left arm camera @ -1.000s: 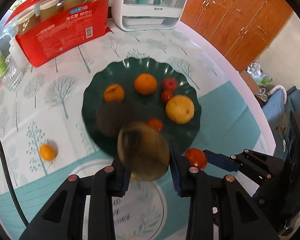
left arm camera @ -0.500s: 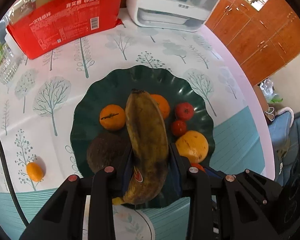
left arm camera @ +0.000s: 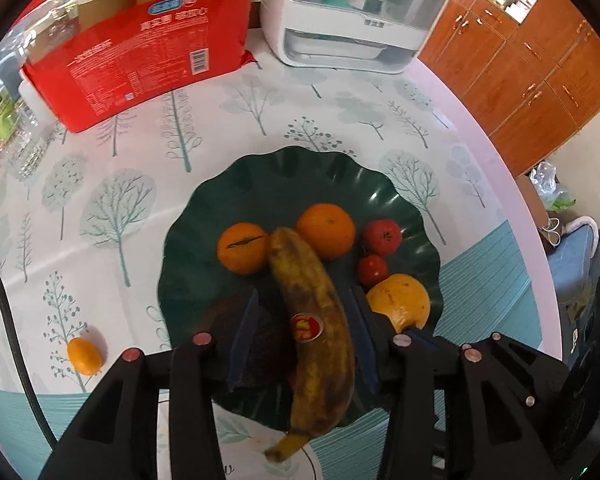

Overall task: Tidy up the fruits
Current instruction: 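Carry the banana with the left tool while the right tool carries the tomato onto the green plate, then open both tools to release the banana and tomato on the green plate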

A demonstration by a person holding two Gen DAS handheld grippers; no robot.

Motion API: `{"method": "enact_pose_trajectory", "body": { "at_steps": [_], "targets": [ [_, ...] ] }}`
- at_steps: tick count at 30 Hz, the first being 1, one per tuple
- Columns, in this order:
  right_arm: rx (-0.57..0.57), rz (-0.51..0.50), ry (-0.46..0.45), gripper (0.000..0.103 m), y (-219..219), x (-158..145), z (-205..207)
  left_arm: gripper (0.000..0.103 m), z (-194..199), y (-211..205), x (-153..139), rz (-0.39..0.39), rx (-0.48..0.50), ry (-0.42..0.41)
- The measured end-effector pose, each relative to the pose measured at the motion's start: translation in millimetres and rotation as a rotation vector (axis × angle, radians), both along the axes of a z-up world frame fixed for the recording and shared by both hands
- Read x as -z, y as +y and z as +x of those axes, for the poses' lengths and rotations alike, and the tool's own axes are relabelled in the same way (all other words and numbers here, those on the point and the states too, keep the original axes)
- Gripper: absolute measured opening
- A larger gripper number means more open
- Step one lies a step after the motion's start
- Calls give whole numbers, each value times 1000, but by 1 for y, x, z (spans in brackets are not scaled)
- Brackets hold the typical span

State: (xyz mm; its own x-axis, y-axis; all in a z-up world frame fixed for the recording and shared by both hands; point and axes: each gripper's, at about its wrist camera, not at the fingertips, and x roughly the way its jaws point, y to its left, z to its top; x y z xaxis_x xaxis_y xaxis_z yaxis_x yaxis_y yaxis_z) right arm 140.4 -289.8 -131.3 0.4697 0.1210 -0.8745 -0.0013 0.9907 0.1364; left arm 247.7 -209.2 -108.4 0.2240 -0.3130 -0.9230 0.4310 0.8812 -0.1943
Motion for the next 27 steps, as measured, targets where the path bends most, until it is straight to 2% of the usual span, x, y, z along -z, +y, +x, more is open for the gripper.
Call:
{"method": "enact_pose_trajectory", "body": {
  "at_steps": [5, 16, 27],
  "targets": [
    [15, 14, 5, 34, -2, 0, 0, 57, -4, 16, -6, -5, -30, -17],
    [63, 1, 4, 34, -3, -7, -5, 64, -19, 34, -17, 7, -39, -53],
    [97, -15, -14, 34, 2, -18, -21, 66, -39, 56, -25, 5, -40, -71]
  ]
}}
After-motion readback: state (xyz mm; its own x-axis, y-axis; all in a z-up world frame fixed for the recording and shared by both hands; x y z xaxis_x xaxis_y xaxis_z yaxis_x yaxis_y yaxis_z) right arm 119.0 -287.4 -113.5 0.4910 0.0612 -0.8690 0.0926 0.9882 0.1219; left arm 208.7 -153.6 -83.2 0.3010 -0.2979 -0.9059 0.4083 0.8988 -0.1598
